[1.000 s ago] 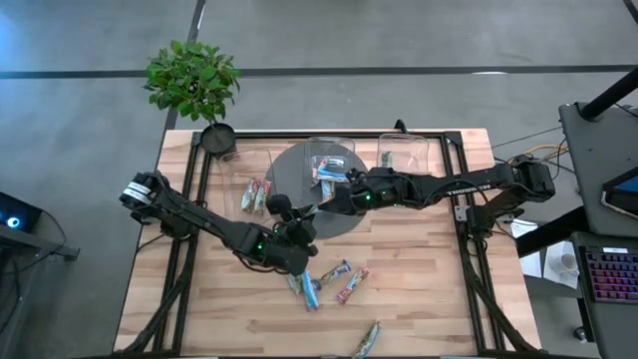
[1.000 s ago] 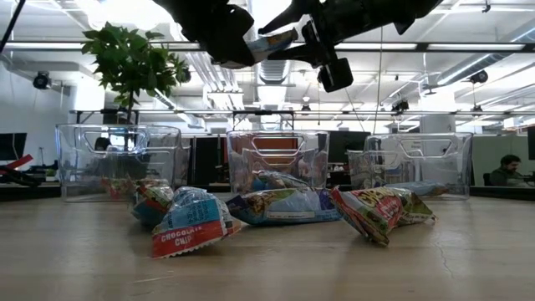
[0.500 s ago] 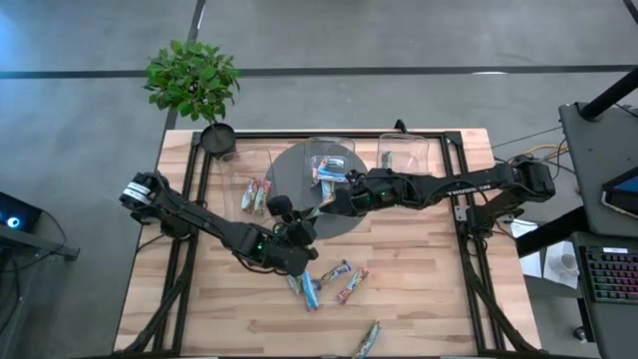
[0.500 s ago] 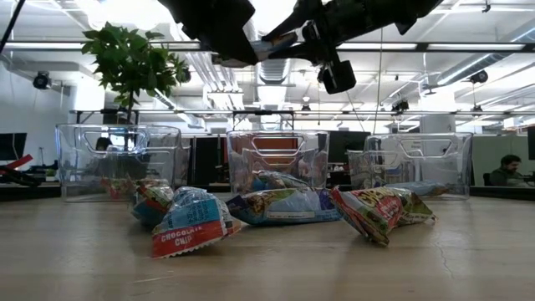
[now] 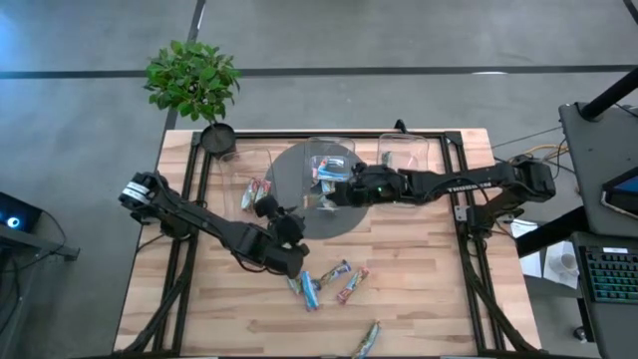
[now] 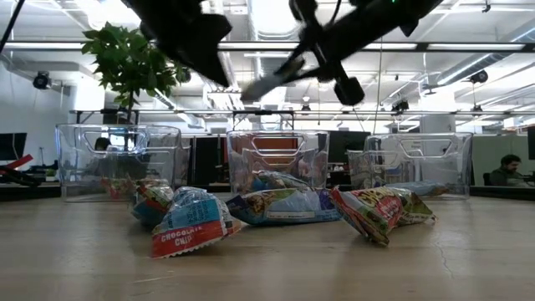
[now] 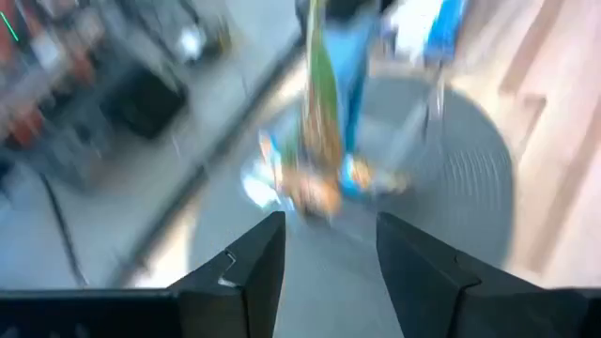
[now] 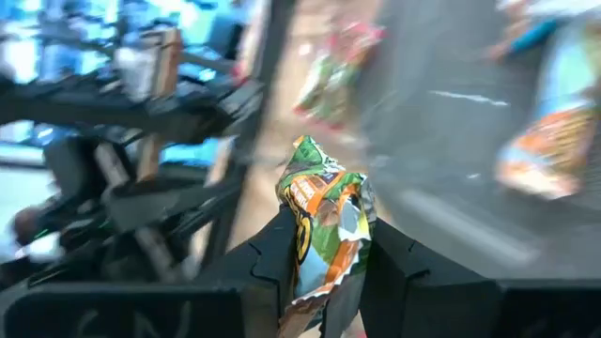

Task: Pick and place Granola Bars by type
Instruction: Put the yellow granola bar into the center transparent bin, then put the red granola bar into the left transparent bin

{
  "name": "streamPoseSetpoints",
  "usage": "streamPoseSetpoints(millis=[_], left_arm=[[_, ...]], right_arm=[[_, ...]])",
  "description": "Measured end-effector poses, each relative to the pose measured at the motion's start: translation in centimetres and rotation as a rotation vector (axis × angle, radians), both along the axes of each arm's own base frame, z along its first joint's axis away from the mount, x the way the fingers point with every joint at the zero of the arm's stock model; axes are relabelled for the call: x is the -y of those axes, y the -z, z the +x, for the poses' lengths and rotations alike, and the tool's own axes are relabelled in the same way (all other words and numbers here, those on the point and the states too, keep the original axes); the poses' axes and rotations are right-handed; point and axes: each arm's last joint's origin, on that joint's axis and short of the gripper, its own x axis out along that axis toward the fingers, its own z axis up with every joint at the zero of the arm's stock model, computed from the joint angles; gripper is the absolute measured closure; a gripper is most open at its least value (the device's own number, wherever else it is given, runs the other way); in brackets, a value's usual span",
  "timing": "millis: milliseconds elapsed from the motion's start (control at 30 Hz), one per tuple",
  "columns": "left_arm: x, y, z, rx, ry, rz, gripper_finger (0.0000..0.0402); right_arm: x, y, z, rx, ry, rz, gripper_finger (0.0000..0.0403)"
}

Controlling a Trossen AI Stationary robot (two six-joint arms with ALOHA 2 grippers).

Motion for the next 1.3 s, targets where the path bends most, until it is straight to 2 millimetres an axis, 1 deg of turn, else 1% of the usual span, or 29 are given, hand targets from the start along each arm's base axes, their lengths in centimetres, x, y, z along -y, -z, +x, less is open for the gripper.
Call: streamPoseSetpoints(millis=[100,167,267,367,433,533,633,733,833,933,1067,1200,1300], left_arm=[[-0.2,0.6,-1.0,-0.004,-0.084,-0.178,0.0250],[-0.2,1.1,-1.5,-0.001,-0.145,-0.265,0.0250],[0.2,1.4,-2.1,0.025,-0.196,-0.318,0.0250],[0.5,1.4,-2.1,0.072,-0.220,-0.352,0.0250],[0.6,1.4,-2.1,0.100,-0.240,-0.371,0.0250],[0.6,1.4,-2.1,0.128,-0.261,-0.389,0.0250],[0.6,1.4,-2.1,0.138,-0.271,-0.412,0.0250],[0.7,1.2,-2.2,0.125,-0.271,-0.460,0.0250],[1.0,1.2,-2.4,0.100,-0.259,-0.504,0.0250],[1.6,1.3,-2.7,0.079,-0.240,-0.523,0.0250],[2.2,1.7,-3.2,0.057,-0.225,-0.536,0.0250],[2.5,2.3,-3.5,0.045,-0.243,-0.570,0.0250],[2.5,2.7,-3.7,0.019,-0.272,-0.634,0.0250]], right_arm=[[2.0,0.7,-0.6,-0.088,0.038,-0.004,0.0328],[3.2,0.8,-1.0,-0.130,0.045,-0.003,0.0328],[5.0,0.5,-1.4,-0.176,0.014,0.013,0.0326],[6.6,0.9,-1.7,-0.287,-0.038,0.011,0.0318],[7.5,1.5,-1.6,-0.384,-0.079,0.023,0.0310],[8.3,2.0,-0.7,-0.471,-0.124,0.034,0.0292],[8.8,1.8,0.8,-0.476,-0.147,0.010,0.0269],[9.3,0.7,2.2,-0.451,-0.154,-0.054,0.0246],[9.7,-0.7,3.1,-0.463,-0.119,-0.164,0.0224],[9.7,-2.5,3.3,-0.479,-0.103,-0.309,0.0208],[9.1,-4.5,3.0,-0.488,-0.199,-0.456,0.0198],[7.2,-5.2,2.1,-0.533,-0.309,-0.489,0.0197],[5.0,-5.4,1.4,-0.577,-0.396,-0.479,0.0197]])
